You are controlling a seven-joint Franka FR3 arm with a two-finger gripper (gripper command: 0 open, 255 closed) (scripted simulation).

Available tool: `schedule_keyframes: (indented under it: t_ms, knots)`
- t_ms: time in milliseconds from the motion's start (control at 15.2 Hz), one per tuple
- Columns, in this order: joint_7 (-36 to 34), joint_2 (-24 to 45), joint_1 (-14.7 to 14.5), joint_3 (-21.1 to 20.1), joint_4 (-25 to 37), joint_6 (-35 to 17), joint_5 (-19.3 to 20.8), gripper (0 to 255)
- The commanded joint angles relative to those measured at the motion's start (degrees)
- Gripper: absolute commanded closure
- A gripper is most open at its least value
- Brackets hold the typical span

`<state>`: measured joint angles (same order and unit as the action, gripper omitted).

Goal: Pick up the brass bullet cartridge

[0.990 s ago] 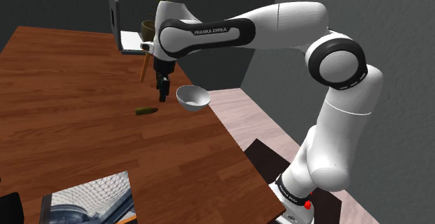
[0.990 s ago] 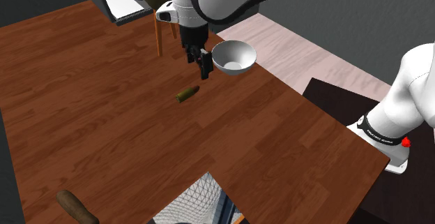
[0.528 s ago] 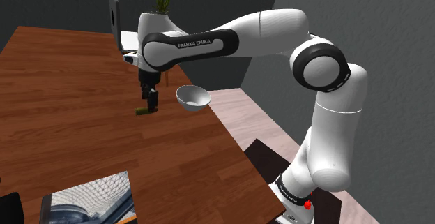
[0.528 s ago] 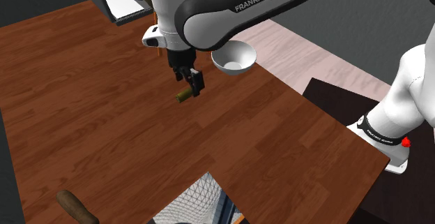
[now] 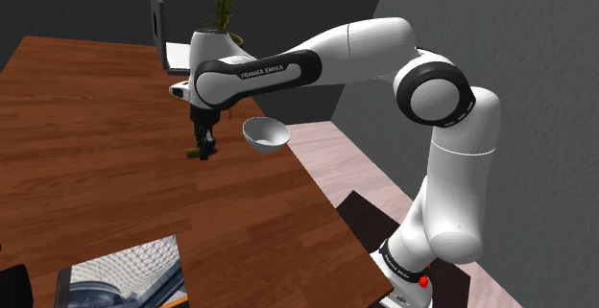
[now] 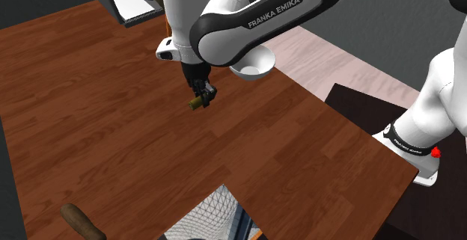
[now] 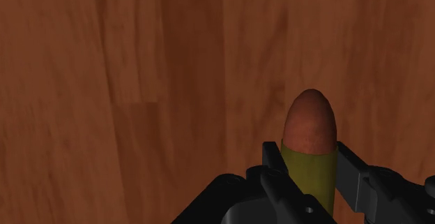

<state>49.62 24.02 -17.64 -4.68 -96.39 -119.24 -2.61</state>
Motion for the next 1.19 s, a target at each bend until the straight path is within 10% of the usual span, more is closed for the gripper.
schedule_keyframes:
  t_ms: [0, 1122]
  knots:
    - [0.0, 0.0, 0.0, 0.0, 0.0, -0.1, 0.0, 255]
    - [-0.4, -2.5, 0.0, -0.1, 4.0, 6.5, 0.0, 255]
